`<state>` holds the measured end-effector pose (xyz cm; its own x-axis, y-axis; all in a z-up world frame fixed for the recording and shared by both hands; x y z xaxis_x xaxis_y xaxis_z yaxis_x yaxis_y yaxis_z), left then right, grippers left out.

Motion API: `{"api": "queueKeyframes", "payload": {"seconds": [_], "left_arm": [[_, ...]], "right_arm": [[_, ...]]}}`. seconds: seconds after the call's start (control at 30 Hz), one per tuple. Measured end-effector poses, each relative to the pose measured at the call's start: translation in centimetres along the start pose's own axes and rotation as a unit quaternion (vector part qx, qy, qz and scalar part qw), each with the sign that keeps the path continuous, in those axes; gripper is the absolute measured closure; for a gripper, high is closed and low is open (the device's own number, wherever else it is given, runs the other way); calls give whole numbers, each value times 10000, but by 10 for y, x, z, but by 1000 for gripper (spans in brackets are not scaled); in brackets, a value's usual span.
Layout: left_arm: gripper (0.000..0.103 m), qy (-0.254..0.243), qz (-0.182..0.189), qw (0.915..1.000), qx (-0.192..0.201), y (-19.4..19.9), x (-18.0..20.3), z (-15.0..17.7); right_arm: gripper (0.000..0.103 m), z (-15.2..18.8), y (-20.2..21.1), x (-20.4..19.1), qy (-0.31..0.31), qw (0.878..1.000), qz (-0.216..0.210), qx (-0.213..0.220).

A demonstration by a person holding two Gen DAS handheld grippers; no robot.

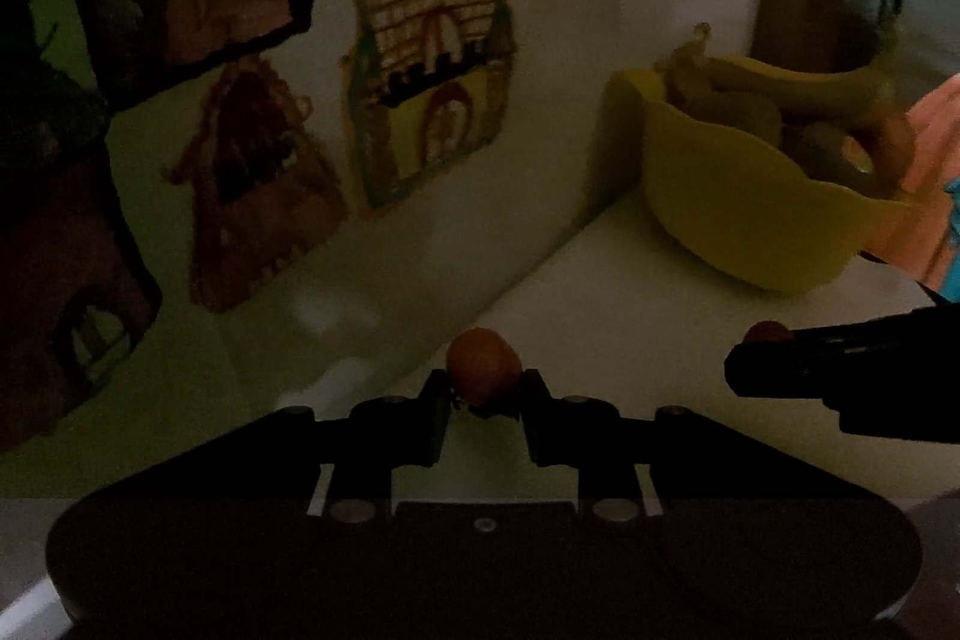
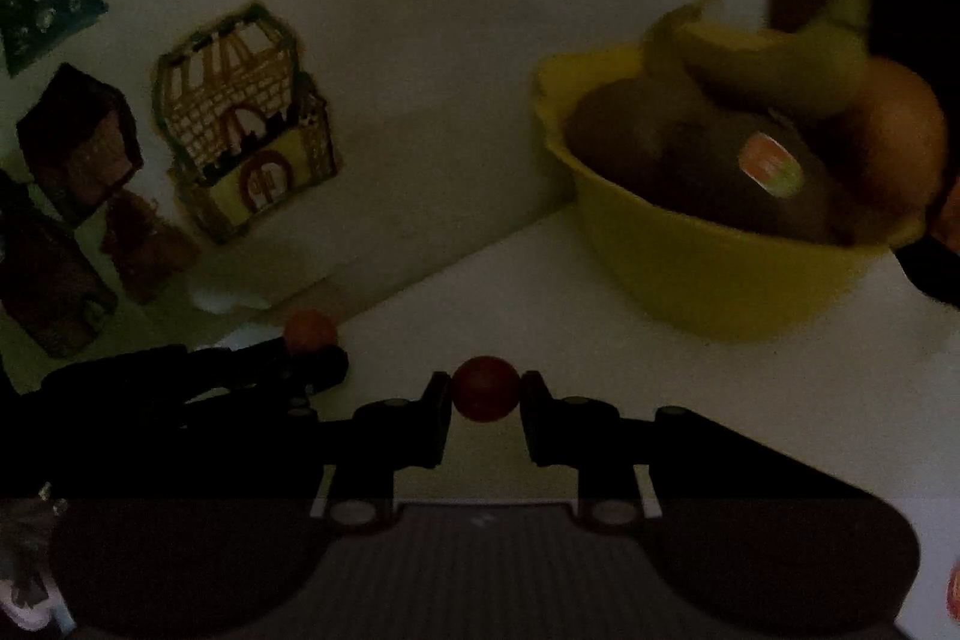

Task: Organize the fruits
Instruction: 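Carry the orange fruit in the left tool while the right tool carries the tomato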

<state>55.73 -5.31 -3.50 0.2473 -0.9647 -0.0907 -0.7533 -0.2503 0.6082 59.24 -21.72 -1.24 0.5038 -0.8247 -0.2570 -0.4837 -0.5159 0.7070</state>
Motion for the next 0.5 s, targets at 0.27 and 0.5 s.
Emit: {"api": "queueKeyframes", "payload": {"seconds": [0.27,0.5], "left_arm": [[76,-168,309,9992,187,32,27,-4],[76,-275,625,9967,435,68,58,-10]], "right_arm": [[75,22,33,-7,-301,9989,171,325],[75,17,81,2,-506,9953,484,672]]}}
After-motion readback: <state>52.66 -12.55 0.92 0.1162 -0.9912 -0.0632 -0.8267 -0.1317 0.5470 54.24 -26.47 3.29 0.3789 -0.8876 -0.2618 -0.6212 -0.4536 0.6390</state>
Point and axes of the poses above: each gripper's, at about its wrist camera, not at the fingertips, and y roughly against the way its jaws point, x to its right, z to its underside, the point moved 7 cm from there along -y, roughly the way its jaws point, and after that the axes turned 11 degrees about -y, right-handed, at the moved point
